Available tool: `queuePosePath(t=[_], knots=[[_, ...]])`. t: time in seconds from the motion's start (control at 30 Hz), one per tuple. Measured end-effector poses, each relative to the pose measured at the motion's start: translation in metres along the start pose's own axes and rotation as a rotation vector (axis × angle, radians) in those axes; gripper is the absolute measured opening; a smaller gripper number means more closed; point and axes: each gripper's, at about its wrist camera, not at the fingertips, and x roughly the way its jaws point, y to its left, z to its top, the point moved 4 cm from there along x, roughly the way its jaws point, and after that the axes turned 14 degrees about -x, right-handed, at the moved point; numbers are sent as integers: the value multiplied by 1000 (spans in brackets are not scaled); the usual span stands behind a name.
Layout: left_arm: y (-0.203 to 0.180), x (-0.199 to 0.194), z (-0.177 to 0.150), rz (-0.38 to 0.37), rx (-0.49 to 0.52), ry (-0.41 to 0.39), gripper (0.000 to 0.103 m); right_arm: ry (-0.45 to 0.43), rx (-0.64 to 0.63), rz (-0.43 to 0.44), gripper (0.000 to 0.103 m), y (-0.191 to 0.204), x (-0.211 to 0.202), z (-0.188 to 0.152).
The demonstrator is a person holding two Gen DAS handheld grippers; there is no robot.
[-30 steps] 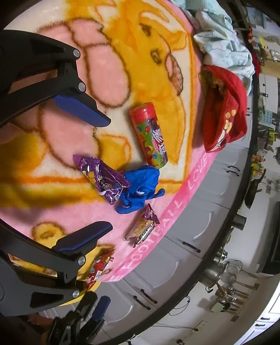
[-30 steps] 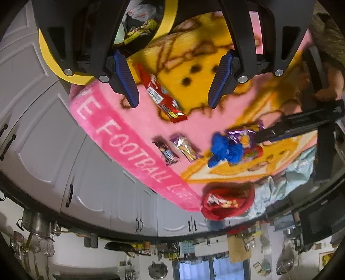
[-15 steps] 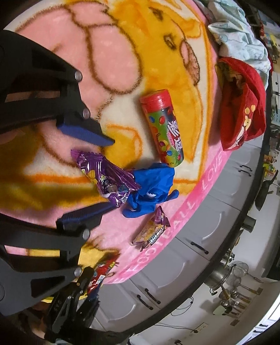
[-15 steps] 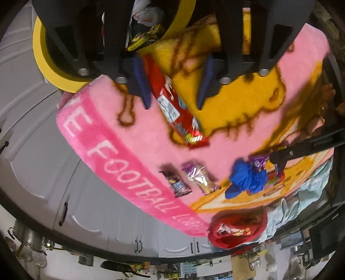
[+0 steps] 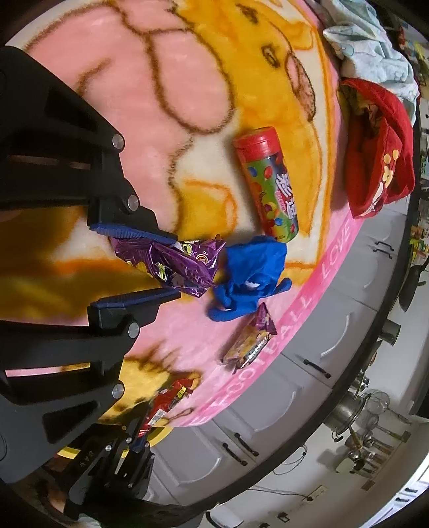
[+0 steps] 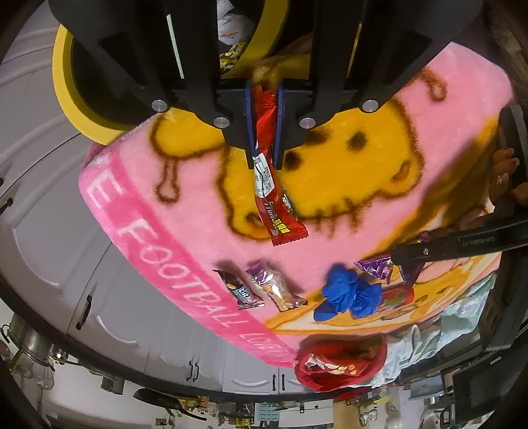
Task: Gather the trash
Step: 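Carry the purple wrapper and red snack stick over the yellow bin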
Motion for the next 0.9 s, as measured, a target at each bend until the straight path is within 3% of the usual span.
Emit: queuePosePath(t=[0.43, 0.9], knots=[[-11, -17, -20, 3, 45, -14, 19, -36, -2, 71, 9, 23, -28, -4], [-50, -38, -35, -58, 106, -40, 19, -110, 42, 27, 9, 9, -75, -19]])
